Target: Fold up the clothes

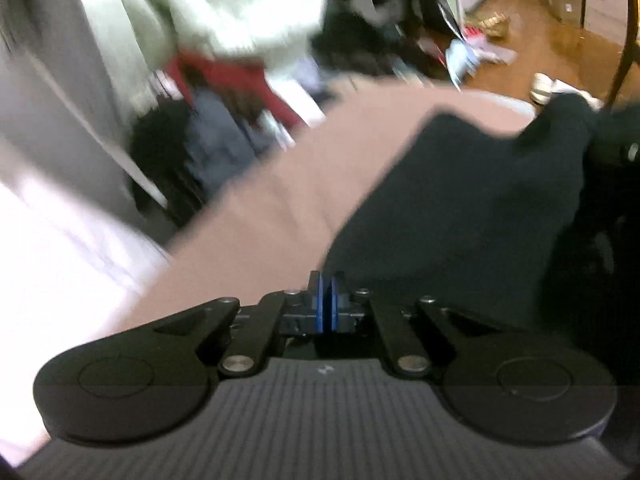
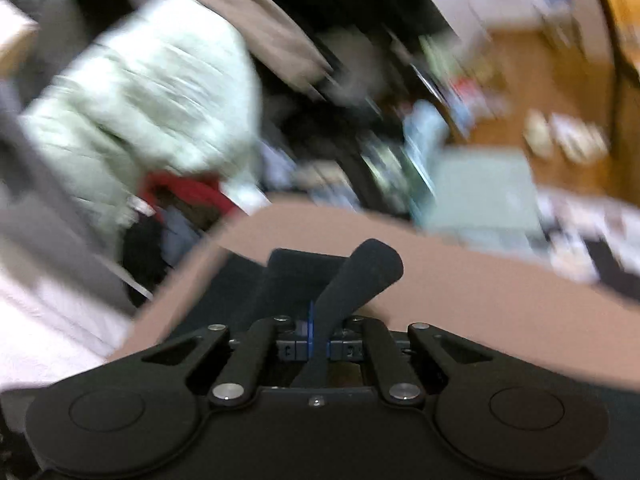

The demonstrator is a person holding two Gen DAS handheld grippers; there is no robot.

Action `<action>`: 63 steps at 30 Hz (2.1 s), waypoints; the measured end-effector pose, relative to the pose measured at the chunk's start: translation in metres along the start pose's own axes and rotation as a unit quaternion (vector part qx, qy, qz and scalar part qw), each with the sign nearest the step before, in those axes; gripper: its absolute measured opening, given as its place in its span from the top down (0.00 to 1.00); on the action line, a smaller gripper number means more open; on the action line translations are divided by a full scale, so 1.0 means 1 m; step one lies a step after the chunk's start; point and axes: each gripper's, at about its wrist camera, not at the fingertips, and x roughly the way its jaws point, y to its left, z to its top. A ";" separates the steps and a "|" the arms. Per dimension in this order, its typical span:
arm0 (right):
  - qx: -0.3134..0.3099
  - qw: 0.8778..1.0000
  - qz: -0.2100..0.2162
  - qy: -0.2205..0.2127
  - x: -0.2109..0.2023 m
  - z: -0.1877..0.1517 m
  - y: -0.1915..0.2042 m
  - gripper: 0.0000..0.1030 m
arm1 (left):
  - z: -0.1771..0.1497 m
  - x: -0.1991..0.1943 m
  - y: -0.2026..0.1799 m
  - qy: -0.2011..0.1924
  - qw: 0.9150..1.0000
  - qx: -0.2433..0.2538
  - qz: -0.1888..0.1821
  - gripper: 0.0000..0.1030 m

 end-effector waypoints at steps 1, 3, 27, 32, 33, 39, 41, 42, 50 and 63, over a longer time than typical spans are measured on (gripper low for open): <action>-0.016 0.999 0.026 -0.039 -0.009 0.002 0.005 0.94 | 0.006 -0.007 0.008 -0.019 1.000 -0.013 0.019 0.97; -0.037 0.992 0.060 -0.101 -0.022 0.002 0.016 0.94 | 0.021 -0.010 0.035 -0.042 0.996 -0.070 0.041 0.97; 0.039 0.967 0.109 0.226 0.068 -0.038 0.024 0.35 | -0.230 -0.168 0.086 0.062 0.965 -0.220 0.126 0.32; -0.109 0.980 0.041 0.160 0.067 -0.065 0.065 0.73 | -0.323 -0.238 0.100 0.086 0.932 -0.318 0.149 0.30; -0.149 0.980 0.024 0.133 0.062 -0.067 0.072 0.88 | -0.342 -0.250 0.100 0.090 0.923 -0.345 0.144 0.30; -0.236 0.971 -0.019 0.020 0.039 -0.061 0.090 0.90 | -0.433 -0.303 0.095 0.083 0.873 -0.466 0.117 0.19; -0.218 0.972 -0.054 0.066 0.049 -0.063 0.088 0.84 | -0.447 -0.321 0.092 0.085 0.868 -0.475 0.121 0.19; -0.214 0.972 -0.061 0.079 0.048 -0.062 0.087 0.81 | -0.452 -0.331 0.090 0.087 0.867 -0.475 0.124 0.19; -0.101 0.968 0.115 0.201 -0.045 -0.016 0.039 0.53 | -0.501 -0.386 0.065 0.203 0.844 -0.436 0.239 0.13; -0.084 0.949 0.121 0.278 -0.196 -0.061 -0.138 0.46 | -0.579 -0.457 0.068 0.246 0.765 -0.489 0.338 0.10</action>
